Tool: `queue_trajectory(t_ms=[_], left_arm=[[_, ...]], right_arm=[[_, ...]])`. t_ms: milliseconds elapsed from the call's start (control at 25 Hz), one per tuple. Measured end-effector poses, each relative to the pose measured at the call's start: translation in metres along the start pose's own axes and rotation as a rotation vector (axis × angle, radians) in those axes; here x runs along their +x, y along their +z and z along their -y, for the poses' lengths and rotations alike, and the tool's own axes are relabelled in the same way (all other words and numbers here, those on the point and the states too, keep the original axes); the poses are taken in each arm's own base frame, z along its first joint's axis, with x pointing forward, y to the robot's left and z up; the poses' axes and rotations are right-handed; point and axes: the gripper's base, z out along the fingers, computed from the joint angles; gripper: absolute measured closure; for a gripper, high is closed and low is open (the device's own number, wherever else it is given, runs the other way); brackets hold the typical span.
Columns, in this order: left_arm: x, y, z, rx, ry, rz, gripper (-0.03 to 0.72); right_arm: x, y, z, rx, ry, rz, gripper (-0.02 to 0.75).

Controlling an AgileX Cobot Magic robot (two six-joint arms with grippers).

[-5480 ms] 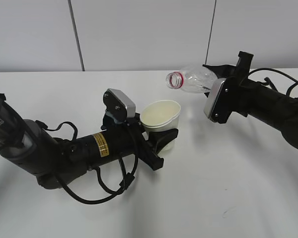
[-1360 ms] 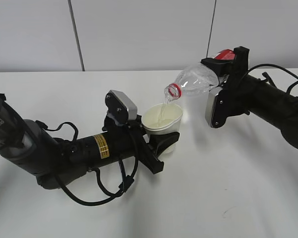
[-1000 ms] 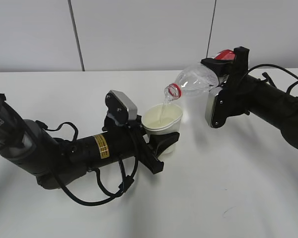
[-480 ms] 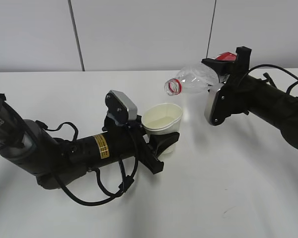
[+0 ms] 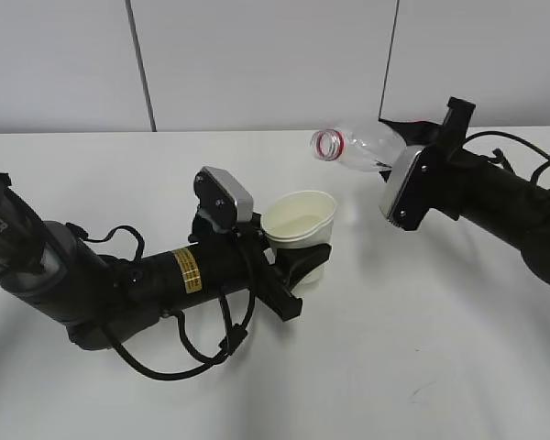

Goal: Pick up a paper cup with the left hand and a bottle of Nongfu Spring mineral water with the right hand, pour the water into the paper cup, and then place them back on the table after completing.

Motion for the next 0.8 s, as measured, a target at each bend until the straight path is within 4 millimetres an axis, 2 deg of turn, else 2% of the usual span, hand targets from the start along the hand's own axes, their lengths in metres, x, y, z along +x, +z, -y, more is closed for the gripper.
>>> queue_trajectory(t_ms=[480, 800], left_arm=[[-0.0006, 0.0, -0.0028, -0.03, -0.015, 0.007, 0.336], [-0.0009, -0.0001, -0.0041, -0.045, -0.022, 0.01, 0.336]], right_arm=[[0.0029, -0.007, -0.0043, 0.029, 0.654, -0.036, 0.401], [0.0037, -0.009, -0.0062, 0.038, 0.972, -0.043, 0.402]])
